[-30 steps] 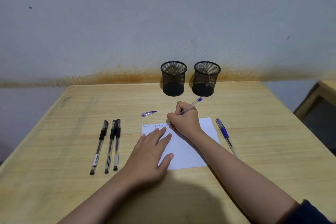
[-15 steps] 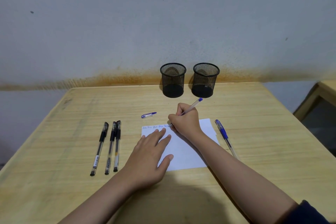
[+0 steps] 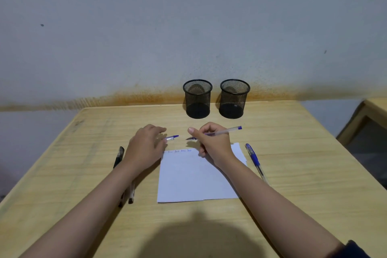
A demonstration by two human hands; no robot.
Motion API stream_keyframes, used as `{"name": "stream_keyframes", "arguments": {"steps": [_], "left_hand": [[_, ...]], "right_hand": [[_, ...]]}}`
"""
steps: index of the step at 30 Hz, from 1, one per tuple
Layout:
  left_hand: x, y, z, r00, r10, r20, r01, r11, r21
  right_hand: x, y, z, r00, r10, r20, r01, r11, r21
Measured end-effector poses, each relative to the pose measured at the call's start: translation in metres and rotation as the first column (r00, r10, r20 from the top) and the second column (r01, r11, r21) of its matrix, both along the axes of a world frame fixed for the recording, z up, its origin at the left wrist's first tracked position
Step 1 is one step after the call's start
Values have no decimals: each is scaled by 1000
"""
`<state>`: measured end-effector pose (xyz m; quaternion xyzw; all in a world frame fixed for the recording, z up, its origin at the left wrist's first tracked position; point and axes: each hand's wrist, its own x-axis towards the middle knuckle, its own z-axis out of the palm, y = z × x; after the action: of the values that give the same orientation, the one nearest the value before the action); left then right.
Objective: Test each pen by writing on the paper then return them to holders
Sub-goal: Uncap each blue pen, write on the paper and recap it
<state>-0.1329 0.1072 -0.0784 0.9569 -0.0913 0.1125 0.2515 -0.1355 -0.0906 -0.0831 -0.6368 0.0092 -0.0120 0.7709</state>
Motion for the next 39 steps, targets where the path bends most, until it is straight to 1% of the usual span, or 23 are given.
{"name": "stream_keyframes", "arguments": {"steps": [3,6,8,10,12,14,19,23,28,29,32,36,38,39], "left_hand": [[8,0,-5,999,18,-43,-17,1000,20],[13,-5,-5,998,56,-42,-54,997,50],[14,-7,-2,997,70,-43,-68,997,42],[14,-10,1,997,71,-43,-73,997,-38],[13,-14,5,996,81,-45,-88,980,-177],[10,-17,11,996,72,-51,-83,956,-281],[2,-26,21,998,-14,-58,-11,911,-411],[-2,-28,24,997,-77,-15,64,905,-420],[-5,-24,33,988,-88,124,132,900,-416],[-5,-23,36,984,-91,151,148,895,-422],[-10,-23,42,972,-129,194,205,871,-447],[-12,-24,46,955,-196,223,278,856,-436],[-10,-24,50,947,-239,216,311,854,-417],[-9,-24,53,942,-264,209,329,852,-407]], "right_hand": [[-5,0,6,998,22,58,-19,999,-50],[-6,1,6,995,6,102,10,988,-151],[-5,3,4,994,-11,113,37,971,-234],[-4,4,2,991,-42,129,72,969,-238],[-4,3,1,987,-74,145,102,974,-200],[-5,2,3,982,-91,165,123,973,-197],[-7,3,3,977,-77,199,114,977,-182],[-10,4,6,977,-37,209,70,986,-151],[-18,5,21,972,17,235,-2,998,-63],[-19,6,25,967,25,254,-8,998,-67],[-23,4,33,942,37,332,17,987,-158],[-33,-1,38,921,50,386,38,975,-218],[-36,-9,39,919,92,383,10,967,-255],[-37,-15,40,913,144,381,-28,955,-296]]}}
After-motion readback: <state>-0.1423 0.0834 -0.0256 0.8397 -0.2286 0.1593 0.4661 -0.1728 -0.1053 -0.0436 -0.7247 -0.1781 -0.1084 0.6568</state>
